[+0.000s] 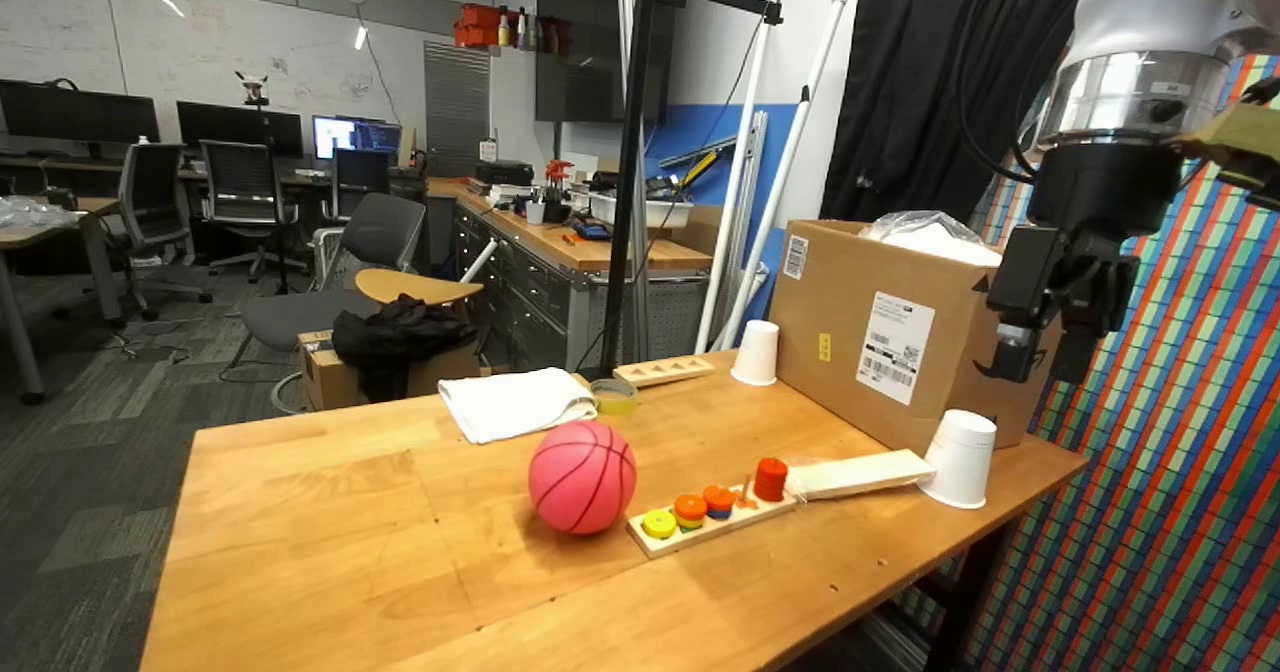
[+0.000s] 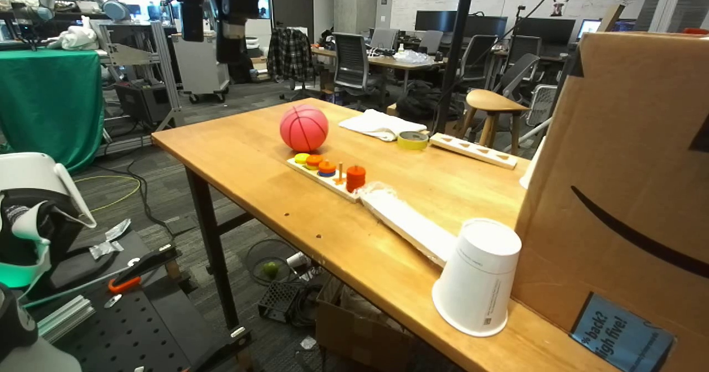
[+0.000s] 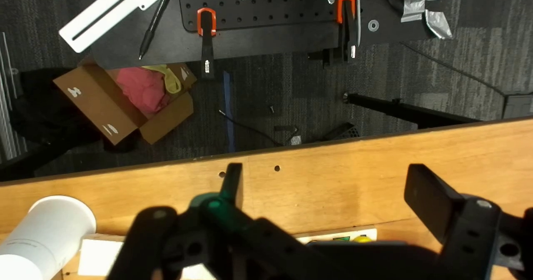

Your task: Move the ball

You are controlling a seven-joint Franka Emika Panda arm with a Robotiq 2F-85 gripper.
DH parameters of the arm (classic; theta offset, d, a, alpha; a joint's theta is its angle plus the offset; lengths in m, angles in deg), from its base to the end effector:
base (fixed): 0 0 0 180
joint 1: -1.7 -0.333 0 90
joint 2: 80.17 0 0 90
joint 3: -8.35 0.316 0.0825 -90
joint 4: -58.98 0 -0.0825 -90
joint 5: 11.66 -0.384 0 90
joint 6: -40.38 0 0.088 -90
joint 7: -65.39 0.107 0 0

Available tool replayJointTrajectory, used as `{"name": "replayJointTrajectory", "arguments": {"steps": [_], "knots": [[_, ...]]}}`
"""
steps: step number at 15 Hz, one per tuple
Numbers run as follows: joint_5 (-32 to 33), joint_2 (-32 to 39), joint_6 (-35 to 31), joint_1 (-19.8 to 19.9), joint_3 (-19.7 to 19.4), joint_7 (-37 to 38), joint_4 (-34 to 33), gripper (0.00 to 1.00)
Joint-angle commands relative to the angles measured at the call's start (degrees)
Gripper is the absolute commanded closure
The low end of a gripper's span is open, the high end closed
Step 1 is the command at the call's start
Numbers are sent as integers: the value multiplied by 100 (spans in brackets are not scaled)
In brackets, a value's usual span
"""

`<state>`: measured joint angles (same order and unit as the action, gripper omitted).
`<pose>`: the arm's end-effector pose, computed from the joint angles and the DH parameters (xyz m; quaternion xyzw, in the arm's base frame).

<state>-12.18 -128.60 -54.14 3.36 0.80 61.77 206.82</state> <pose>0.2861 -0.0499 0.5069 -0.9972 0.0250 0.0398 0.0575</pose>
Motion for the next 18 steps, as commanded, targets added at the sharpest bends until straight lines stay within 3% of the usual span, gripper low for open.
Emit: {"name": "replayJointTrajectory", "arguments": {"steps": [1,5,10,18], "knots": [[-285,-149,-258,-115,224,-17,204,0],[-1002,-126,-1019,-347,656,398,367,0],[-2141,173,-2301,-897,960,289,472,0],[-3774,1650,-3966,-1923,1024,-140,76,0]]}}
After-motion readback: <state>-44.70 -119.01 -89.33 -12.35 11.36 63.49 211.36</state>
